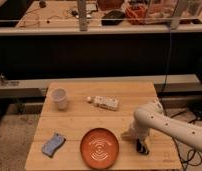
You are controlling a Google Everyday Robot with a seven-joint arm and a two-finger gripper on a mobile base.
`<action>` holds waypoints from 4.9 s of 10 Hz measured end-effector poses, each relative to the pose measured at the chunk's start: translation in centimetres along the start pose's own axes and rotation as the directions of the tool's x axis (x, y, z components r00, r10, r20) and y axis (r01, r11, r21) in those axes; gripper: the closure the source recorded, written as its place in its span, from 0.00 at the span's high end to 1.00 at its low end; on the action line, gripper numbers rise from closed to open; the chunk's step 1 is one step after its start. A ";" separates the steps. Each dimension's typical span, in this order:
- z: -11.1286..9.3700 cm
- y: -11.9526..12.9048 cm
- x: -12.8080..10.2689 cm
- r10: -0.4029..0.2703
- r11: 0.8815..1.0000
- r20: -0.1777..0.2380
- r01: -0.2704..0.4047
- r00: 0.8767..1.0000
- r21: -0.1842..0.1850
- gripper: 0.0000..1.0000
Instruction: Place the eraser on the white sponge
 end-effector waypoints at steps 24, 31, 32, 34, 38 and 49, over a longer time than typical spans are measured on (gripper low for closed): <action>-2.9 -3.5 2.1 0.013 1.000 -0.016 -0.013 1.000 0.006 0.00; -5.9 -7.1 0.6 -0.025 1.000 -0.040 0.024 0.999 -0.005 0.00; -6.3 -7.6 0.2 -0.031 0.999 -0.042 0.031 0.999 -0.011 0.00; -7.2 -9.9 -1.1 -0.055 0.998 -0.048 0.054 0.997 -0.011 0.00; -8.1 -11.7 -2.4 -0.092 0.996 -0.057 0.091 0.994 -0.026 0.00; -7.9 -19.0 -7.3 -0.219 0.975 -0.072 0.217 0.973 -0.041 0.00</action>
